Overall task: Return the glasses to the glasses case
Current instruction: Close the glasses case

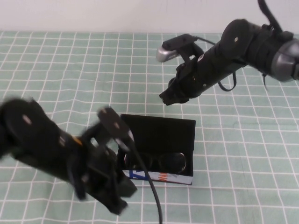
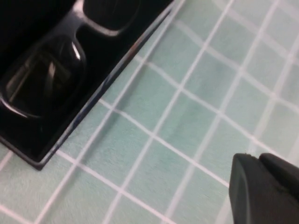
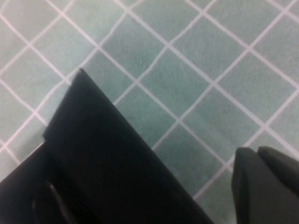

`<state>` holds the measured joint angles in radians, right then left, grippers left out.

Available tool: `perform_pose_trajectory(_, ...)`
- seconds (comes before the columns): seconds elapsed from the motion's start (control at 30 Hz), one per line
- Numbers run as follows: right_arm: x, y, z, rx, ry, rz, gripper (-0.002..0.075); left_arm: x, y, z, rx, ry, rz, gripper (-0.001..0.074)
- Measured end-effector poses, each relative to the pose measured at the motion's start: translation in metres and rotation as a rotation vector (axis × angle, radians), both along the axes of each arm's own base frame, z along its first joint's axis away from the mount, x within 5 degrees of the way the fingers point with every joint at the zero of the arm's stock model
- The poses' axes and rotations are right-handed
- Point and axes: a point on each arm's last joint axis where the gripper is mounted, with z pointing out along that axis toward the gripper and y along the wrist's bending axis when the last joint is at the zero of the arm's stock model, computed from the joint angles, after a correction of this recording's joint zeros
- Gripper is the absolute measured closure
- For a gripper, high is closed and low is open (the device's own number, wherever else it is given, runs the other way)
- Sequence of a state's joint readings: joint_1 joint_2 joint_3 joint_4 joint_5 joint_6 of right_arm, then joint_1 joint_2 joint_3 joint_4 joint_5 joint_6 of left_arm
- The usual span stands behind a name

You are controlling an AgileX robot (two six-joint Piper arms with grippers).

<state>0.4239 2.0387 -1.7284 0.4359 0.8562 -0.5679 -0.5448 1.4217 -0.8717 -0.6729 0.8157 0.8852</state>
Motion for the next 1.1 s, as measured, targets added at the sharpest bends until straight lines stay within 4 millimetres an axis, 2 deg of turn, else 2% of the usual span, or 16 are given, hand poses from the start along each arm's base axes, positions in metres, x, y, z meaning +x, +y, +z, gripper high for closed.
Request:
perform_pose_trajectory(0.1, 0.004, 0.001, -0.008, 0.0, 0.006, -0.009, 0.0737, -0.004, -0.009, -0.024, 0.024, -0.042, 0.028, 0.0741)
perform_pose_trajectory(0.2, 0.007, 0.003, -0.017, -0.001, 0.014, -0.017, 0.0737, -0.002, -0.015, -0.039, 0.017, -0.09, 0.097, 0.0741)
perform_pose_trajectory(0.4, 0.012, 0.005, -0.042, -0.014, 0.065, -0.021, 0.0737, 0.014, -0.021, -0.051, -0.008, -0.151, 0.232, 0.0741)
perform_pose_trajectory(0.57, 0.014, 0.007, -0.053, -0.014, 0.088, -0.016, 0.0737, 0.021, -0.023, -0.068, 0.027, -0.143, 0.257, 0.074)
perform_pose_trajectory(0.7, 0.014, 0.008, -0.053, -0.01, 0.086, -0.01, 0.0737, 0.021, -0.024, -0.08, 0.052, -0.113, 0.247, 0.0741)
perform_pose_trajectory(0.97, 0.012, 0.008, -0.053, -0.009, 0.098, 0.0, 0.0738, 0.025, -0.025, -0.089, 0.058, -0.104, 0.285, 0.074)
perform_pose_trajectory(1.1, 0.005, 0.009, -0.053, -0.024, 0.125, 0.114, 0.0738, 0.026, -0.025, -0.092, 0.066, -0.1, 0.284, 0.0741)
